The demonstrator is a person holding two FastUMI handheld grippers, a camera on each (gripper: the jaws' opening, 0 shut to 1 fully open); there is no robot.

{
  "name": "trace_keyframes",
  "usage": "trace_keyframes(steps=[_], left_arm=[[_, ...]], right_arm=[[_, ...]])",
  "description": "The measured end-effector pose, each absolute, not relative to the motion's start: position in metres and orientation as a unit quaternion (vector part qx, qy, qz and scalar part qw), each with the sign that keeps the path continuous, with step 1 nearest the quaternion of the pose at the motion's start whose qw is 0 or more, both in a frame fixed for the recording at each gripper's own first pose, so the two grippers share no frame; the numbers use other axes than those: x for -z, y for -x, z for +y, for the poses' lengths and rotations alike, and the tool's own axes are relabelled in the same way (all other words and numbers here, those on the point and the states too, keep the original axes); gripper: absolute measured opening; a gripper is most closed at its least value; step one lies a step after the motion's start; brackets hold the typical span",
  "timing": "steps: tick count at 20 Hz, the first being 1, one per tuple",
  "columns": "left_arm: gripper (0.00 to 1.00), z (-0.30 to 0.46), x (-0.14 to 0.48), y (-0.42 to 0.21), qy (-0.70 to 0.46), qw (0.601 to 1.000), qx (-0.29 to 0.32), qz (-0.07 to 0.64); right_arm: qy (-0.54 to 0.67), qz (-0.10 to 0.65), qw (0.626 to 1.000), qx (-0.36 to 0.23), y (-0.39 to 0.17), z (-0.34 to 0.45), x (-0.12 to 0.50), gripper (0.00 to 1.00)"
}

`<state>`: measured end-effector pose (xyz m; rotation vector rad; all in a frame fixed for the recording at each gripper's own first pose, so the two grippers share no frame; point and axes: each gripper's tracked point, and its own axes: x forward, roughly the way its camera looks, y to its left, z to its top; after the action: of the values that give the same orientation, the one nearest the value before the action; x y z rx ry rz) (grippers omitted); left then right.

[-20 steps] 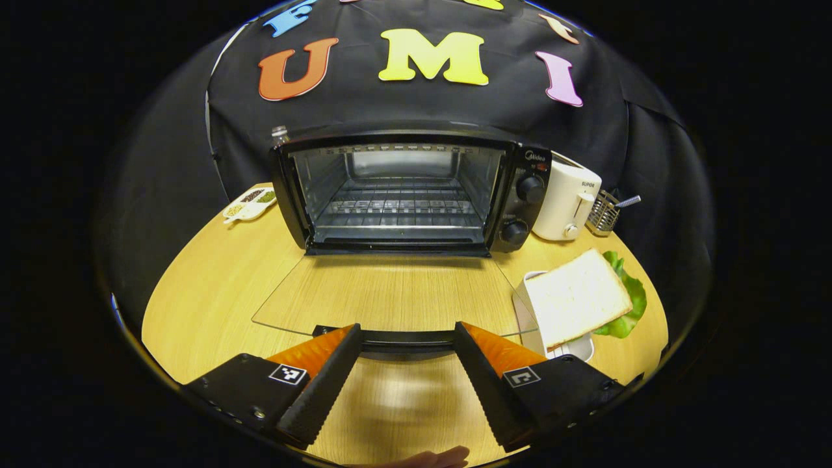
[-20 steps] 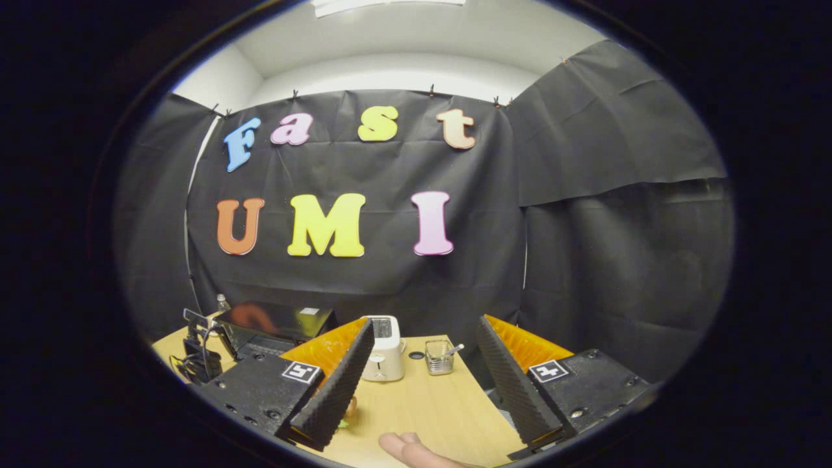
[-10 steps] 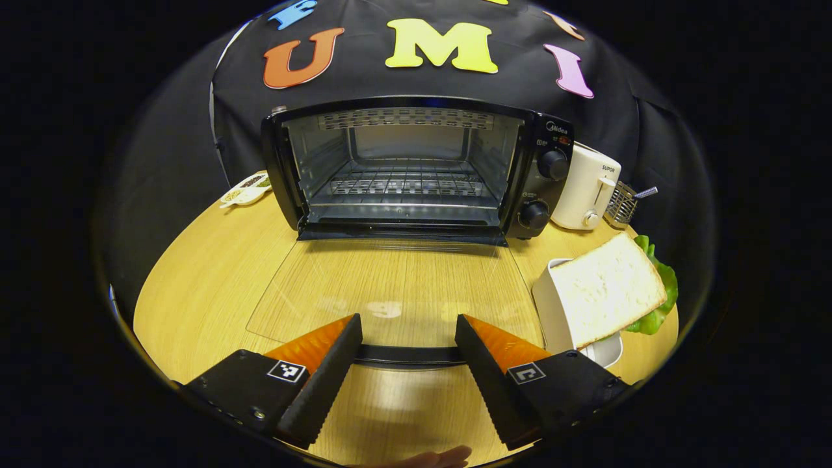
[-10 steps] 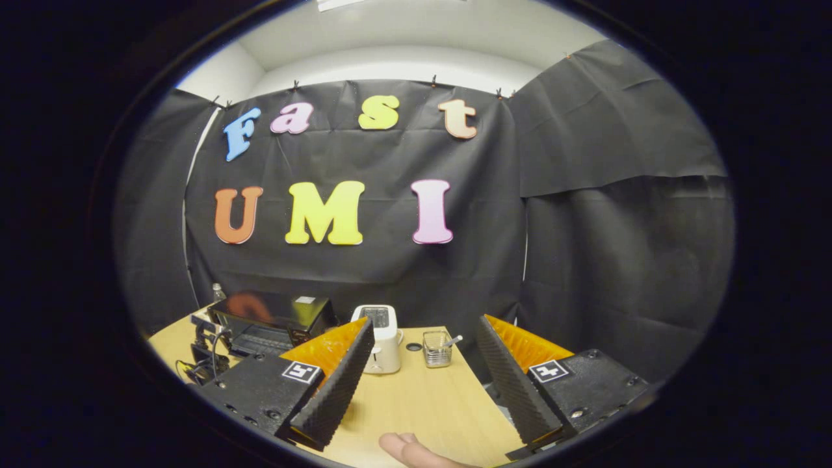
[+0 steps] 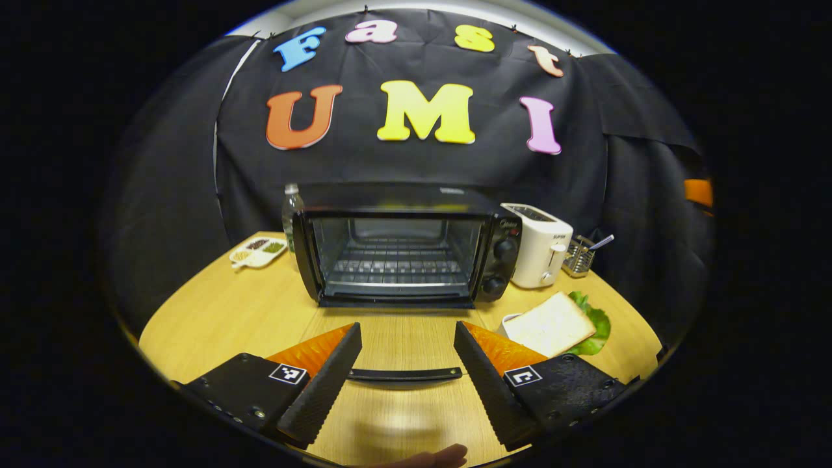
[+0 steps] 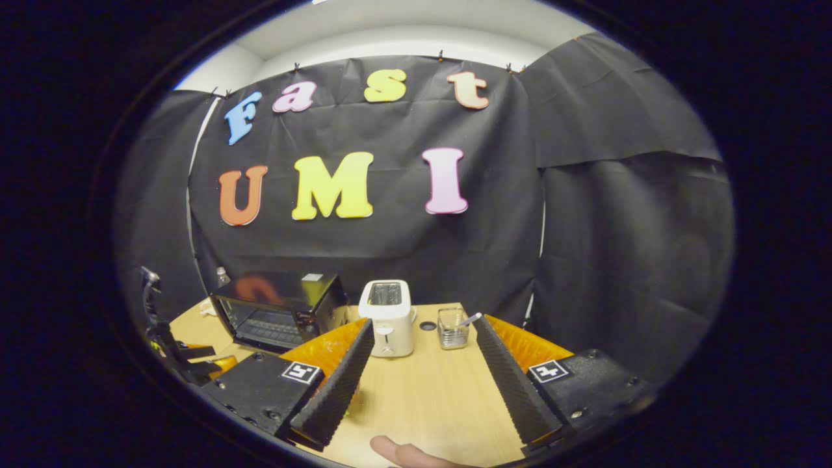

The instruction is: Open the electric oven with the left hand, put the food in, and close the electric oven.

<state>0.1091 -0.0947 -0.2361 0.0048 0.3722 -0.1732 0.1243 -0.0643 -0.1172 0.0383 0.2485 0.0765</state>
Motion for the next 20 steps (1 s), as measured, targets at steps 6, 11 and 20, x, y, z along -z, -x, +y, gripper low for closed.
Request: trace_keyframes(steps=[6, 11, 20], left_arm=[[0.94, -0.070, 0.131, -0.075, -0.026, 0.996, 0.059, 0.063], [0.95, -0.053, 0.091, -0.036, -0.014, 0.999, 0.043, 0.011], [0.96, -0.040, 0.081, -0.017, -0.039, 0.999, 0.023, -0.002]], right_arm=[[-0.043, 0.237, 0.965, -0.102, -0.164, -0.039, 0.184, 1.00], [-0.119, 0.364, 0.901, -0.203, -0.164, 0.009, 0.246, 0.99], [-0.209, 0.492, 0.802, -0.268, -0.174, 0.060, 0.303, 0.80]])
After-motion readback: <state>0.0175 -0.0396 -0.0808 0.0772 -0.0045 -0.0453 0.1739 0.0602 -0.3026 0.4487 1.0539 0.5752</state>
